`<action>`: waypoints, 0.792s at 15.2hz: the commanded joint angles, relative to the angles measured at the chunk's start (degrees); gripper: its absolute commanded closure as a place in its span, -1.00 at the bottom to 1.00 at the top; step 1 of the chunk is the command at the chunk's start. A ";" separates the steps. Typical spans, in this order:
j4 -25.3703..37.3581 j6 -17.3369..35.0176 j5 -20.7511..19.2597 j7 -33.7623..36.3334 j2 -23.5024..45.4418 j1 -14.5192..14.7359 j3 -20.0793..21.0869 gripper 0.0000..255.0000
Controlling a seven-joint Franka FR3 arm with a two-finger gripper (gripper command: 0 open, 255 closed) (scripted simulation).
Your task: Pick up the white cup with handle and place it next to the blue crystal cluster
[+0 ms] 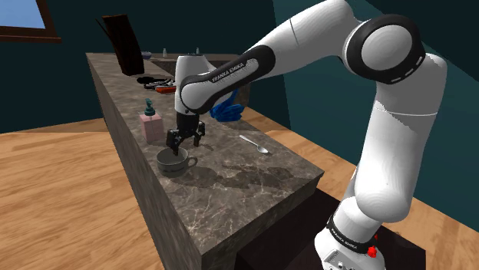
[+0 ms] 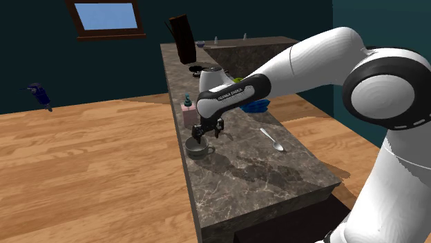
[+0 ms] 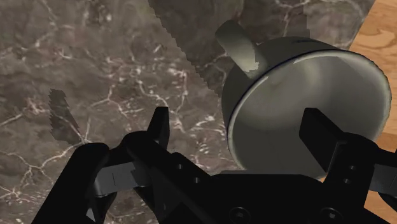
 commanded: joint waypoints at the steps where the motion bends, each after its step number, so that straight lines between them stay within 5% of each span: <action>1: -0.20 1.39 -0.28 0.18 1.18 0.09 -0.06 -1.00; 12: -0.90 3.73 -0.75 0.49 2.86 0.28 -0.17 -1.00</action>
